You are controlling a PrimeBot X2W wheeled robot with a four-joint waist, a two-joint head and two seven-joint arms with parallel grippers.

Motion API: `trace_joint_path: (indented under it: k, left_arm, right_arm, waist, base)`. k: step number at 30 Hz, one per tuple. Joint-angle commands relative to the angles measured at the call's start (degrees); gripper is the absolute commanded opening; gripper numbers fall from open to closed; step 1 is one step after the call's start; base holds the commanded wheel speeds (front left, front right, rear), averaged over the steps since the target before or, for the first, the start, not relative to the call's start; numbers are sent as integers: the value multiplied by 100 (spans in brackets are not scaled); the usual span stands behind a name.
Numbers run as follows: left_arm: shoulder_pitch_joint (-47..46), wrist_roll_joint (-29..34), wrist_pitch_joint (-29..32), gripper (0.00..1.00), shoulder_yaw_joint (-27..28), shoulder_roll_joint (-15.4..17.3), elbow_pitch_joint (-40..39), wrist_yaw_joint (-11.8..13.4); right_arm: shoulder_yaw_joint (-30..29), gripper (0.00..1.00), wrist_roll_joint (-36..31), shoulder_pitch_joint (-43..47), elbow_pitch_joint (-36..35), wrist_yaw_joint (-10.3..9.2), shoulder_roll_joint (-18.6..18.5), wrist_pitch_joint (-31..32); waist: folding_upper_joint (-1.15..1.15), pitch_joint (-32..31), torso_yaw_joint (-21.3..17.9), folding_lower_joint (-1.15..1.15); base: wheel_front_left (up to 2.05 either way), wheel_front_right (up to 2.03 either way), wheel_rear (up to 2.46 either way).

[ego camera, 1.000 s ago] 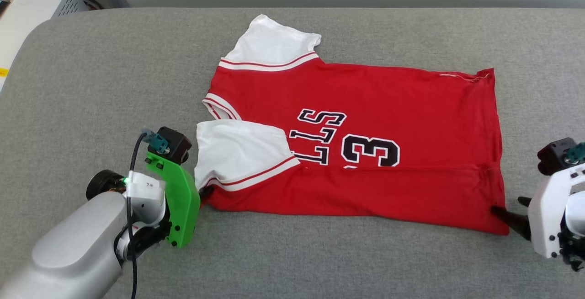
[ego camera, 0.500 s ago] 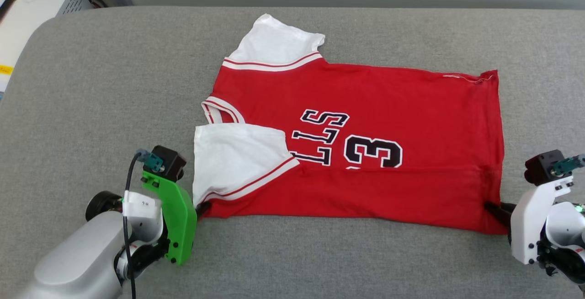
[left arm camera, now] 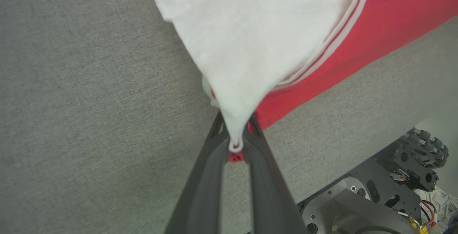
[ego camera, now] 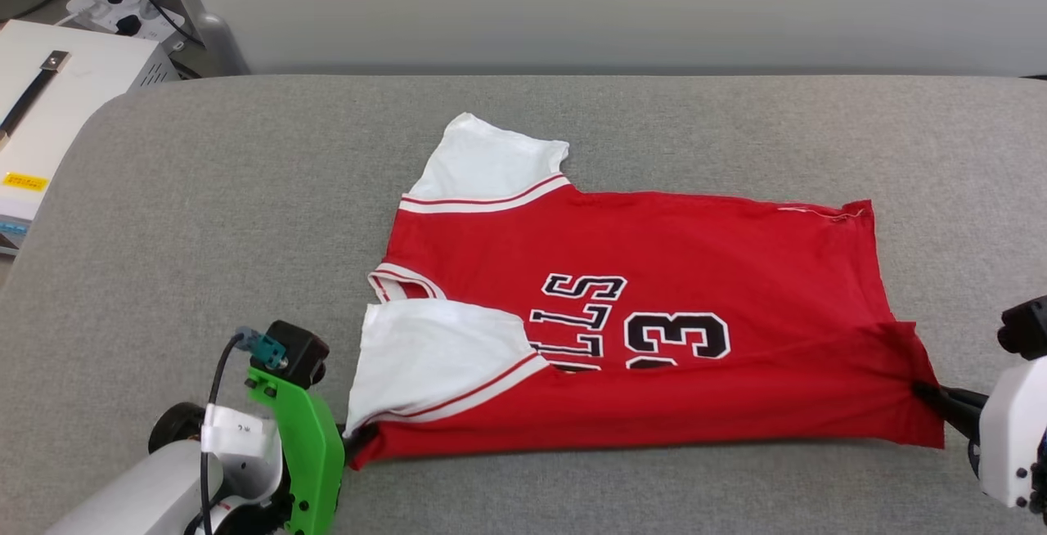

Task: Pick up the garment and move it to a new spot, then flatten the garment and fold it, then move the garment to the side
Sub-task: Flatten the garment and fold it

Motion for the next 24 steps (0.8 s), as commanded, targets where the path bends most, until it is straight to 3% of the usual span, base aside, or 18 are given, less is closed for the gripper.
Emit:
trace_joint_path:
  k: [1, 9, 16, 17, 18, 19, 24]
  left_arm:
    - [113, -32, 1, 0, 6, 62, -77, 95]
    - [196, -4, -54, 0, -51, -117, -24, 284]
    - [82, 105, -196, 0, -133, -389, 652, 166]
    - [69, 106, -264, 51, -100, -398, 709, 165]
    - [58, 124, -328, 100, -77, -390, 731, 161]
    - [47, 152, -407, 100, -49, -362, 743, 154]
    - [-85, 294, -799, 100, 184, -126, 456, 194]
  right_arm:
    - [-87, 0, 69, 121, -2, -3, -70, 84]
    - [-253, 0, -1, 109, 254, -3, 235, 279]
    - [-151, 0, -212, -106, 894, -3, 673, 77]
    - [-166, 19, -248, -126, 936, -3, 681, -26]
    - [-190, 45, -278, -136, 956, -3, 683, -129]
    - [-233, 100, -275, -130, 974, -3, 704, -251]
    - [-504, 100, -497, -78, 772, -3, 654, -1007]
  waist:
    - [0, 40, 6, 0]
    - [0, 364, -23, 0]
    - [0, 474, -14, 0]
    - [0, 452, -7, 0]
    - [0, 430, -4, 0]
    - [0, 390, -2, 0]
    - [0, 199, -4, 0]
  base:
    - [0, 0, 0]
    - [0, 0, 0]
    - [0, 0, 0]
    - [0, 0, 0]
    - [0, 0, 0]
    - [0, 0, 0]
    - [0, 0, 0]
